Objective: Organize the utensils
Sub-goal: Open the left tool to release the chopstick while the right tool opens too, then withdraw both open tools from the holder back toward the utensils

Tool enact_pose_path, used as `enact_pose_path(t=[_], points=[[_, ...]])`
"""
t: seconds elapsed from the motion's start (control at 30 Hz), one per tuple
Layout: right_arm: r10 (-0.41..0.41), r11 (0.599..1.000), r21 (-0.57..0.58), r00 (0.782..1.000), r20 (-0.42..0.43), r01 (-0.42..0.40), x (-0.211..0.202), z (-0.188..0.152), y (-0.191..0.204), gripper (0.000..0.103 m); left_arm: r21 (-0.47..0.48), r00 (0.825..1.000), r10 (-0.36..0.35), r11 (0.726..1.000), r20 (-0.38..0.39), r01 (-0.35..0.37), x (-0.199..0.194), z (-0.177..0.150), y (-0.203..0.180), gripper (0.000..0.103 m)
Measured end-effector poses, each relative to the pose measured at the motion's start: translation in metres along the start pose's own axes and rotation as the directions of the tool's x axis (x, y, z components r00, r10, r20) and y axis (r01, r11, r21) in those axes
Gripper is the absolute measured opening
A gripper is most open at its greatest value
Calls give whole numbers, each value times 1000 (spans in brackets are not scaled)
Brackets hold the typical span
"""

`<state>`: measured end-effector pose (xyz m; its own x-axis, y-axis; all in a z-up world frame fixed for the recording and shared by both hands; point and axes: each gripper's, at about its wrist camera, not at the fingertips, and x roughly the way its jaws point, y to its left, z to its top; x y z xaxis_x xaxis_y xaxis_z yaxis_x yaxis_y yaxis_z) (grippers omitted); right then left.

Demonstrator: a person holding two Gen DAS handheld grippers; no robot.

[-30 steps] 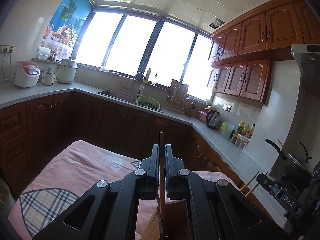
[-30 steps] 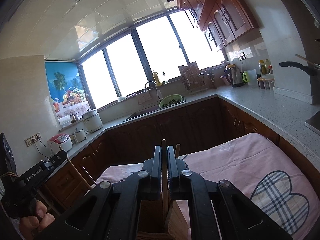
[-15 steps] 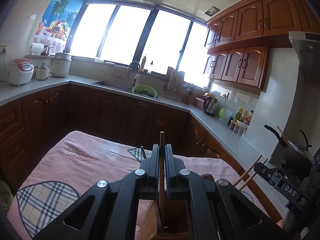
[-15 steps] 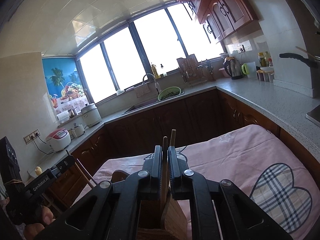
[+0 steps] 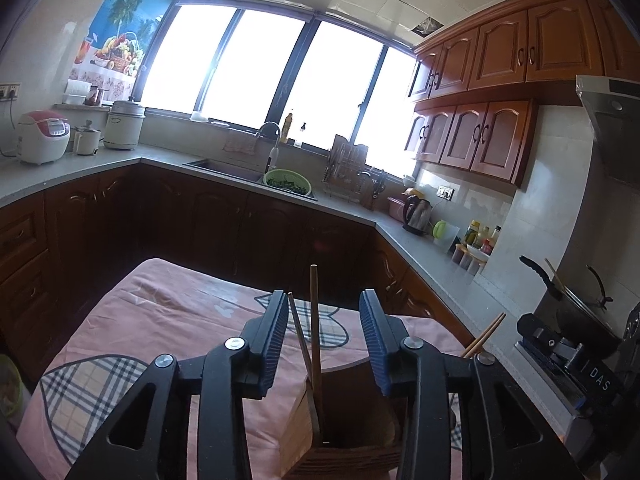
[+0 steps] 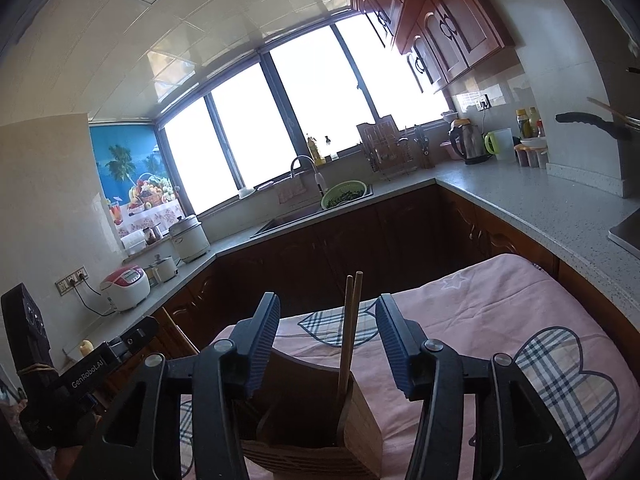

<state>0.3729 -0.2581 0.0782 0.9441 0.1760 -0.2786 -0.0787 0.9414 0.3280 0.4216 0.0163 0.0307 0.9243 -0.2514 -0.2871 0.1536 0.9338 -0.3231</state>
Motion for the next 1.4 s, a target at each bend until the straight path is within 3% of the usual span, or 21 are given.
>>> enact_pose_path(t=[0.07,0.13,0.17,0.3,0.87,1.4], points=[[8,1000,9,1000,7,-8,-6,2,0,69,6,1000,7,1000,15,-7,-12,-1,0,60],[17,1000,21,1000,12,-17,-14,3,-1,78,2,999,28,1000,27,-28,-26,-6,2,84],[23,999,26,1000,19,-23,-18,3,-1,82,-5,999,31,1000,33,-31,-33,-9,3,87],[36,999,36,998,51,-38,-41,0,-1,101,-8,999,32,999,22,-32,-60,-20,6,88],[13,1000,28,999,-30,-12,-112,-56,7,101,-21,987,61,998,-148,-65,-144,-43,7,88],[-24,1000,7,985,-172,26,-144,-115,4,101,-4,947,108,993,-302,-114,-181,-78,4,88]])
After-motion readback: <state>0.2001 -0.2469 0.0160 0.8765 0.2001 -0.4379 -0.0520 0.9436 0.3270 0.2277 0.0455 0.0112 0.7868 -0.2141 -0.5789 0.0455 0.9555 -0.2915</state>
